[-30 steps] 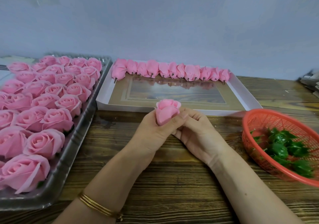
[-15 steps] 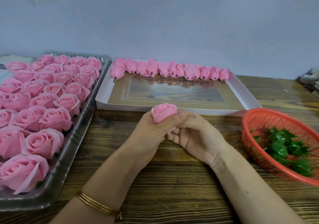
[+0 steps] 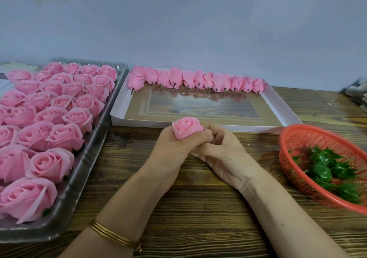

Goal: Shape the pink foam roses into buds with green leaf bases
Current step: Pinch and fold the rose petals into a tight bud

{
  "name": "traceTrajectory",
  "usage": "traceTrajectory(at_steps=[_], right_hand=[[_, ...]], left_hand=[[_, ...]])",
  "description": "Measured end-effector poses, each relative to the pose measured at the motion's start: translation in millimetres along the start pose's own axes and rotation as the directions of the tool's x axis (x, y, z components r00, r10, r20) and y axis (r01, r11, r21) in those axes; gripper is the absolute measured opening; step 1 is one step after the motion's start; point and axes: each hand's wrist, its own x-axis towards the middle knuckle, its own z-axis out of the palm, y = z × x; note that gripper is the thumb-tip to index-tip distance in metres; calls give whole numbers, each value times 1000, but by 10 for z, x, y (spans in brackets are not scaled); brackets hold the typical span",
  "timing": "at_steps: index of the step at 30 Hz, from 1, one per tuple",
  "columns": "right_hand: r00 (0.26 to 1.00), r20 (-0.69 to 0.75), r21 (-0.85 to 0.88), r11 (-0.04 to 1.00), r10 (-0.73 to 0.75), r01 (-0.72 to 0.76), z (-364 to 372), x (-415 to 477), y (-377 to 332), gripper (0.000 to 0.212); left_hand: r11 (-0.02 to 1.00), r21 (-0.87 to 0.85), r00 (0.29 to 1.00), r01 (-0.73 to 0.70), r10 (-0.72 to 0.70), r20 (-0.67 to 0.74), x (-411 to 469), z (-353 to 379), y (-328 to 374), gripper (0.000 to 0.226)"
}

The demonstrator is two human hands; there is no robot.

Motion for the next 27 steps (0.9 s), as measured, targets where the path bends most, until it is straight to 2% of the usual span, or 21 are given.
traceTrajectory(at_steps=[3, 6, 9, 11, 13, 17, 27], right_hand=[[999, 34, 10, 1000, 24, -25, -17, -9, -28, 39], [998, 9, 24, 998, 59, -59, -39, -5, -49, 39], [994, -85, 42, 997, 67, -64, -58, 11, -73, 49], [989, -145, 57, 998, 40, -32, -41, 12, -93, 60], [985, -173, 34, 999, 4, 2, -3, -2, -97, 66], [991, -127, 2, 999, -35, 36, 59, -32, -72, 41], [995, -93, -38, 999, -27, 24, 57, -25, -38, 39]], left_hand=[[1000, 18, 1000, 14, -14, 25, -9, -5, 20, 9], [997, 70, 999, -23, 26, -48, -16, 3, 3, 7], [967, 232, 981, -105, 138, -134, -25, 50, 6, 8], [910, 395, 959, -125, 213, -187, -16, 51, -12, 24], [865, 487, 957, -119, 231, -176, -21, 53, -26, 24], [830, 545, 970, -122, 217, -113, -54, 76, -44, 16], [795, 599, 971, -101, 210, -116, -67, 74, -1, 22]])
